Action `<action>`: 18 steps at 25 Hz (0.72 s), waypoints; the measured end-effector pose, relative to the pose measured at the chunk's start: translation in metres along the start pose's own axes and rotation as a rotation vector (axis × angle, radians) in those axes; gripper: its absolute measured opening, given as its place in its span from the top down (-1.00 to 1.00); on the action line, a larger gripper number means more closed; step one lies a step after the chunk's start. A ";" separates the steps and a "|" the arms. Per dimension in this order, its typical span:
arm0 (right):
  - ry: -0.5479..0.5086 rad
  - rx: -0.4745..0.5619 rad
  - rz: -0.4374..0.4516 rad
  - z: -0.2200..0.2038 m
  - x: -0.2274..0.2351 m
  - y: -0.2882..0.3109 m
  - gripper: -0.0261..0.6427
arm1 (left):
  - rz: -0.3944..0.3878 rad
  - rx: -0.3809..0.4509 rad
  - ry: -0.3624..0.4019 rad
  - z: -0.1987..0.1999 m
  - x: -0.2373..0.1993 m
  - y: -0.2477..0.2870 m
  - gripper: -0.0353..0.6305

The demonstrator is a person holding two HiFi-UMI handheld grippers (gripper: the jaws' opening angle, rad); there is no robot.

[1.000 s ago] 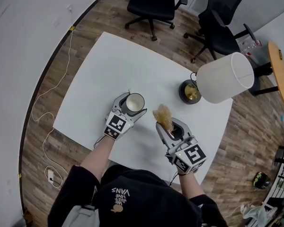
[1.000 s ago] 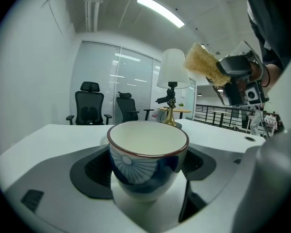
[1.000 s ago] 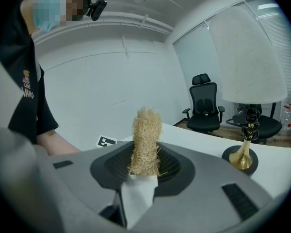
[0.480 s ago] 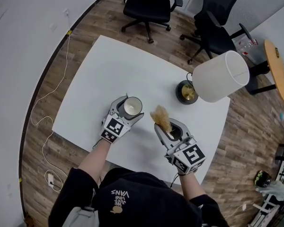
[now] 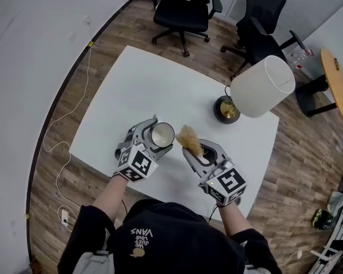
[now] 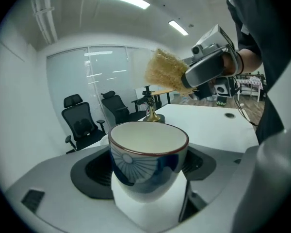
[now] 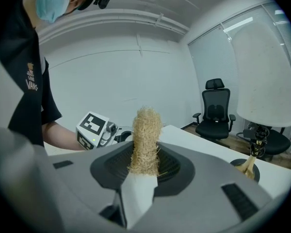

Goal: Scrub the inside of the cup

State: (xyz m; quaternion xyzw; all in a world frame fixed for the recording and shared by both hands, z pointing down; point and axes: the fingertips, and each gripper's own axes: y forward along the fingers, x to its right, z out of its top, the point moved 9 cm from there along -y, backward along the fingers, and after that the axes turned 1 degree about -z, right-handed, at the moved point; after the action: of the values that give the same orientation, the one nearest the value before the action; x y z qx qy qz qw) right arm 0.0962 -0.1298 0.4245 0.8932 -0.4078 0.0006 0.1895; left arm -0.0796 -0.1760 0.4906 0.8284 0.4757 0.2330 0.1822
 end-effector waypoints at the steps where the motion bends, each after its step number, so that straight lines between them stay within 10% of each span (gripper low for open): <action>1: -0.009 -0.002 0.012 0.002 -0.003 0.000 0.58 | 0.000 -0.014 0.022 0.005 0.002 -0.006 -0.28; 18: -0.158 -0.086 0.195 0.016 -0.048 -0.009 0.58 | 0.067 -0.172 0.376 0.067 0.029 -0.057 -0.29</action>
State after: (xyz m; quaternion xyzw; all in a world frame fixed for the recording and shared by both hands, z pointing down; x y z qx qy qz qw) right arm 0.0683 -0.0949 0.3994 0.8377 -0.5059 -0.0691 0.1939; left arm -0.0689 -0.1287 0.4117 0.7670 0.4521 0.4290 0.1523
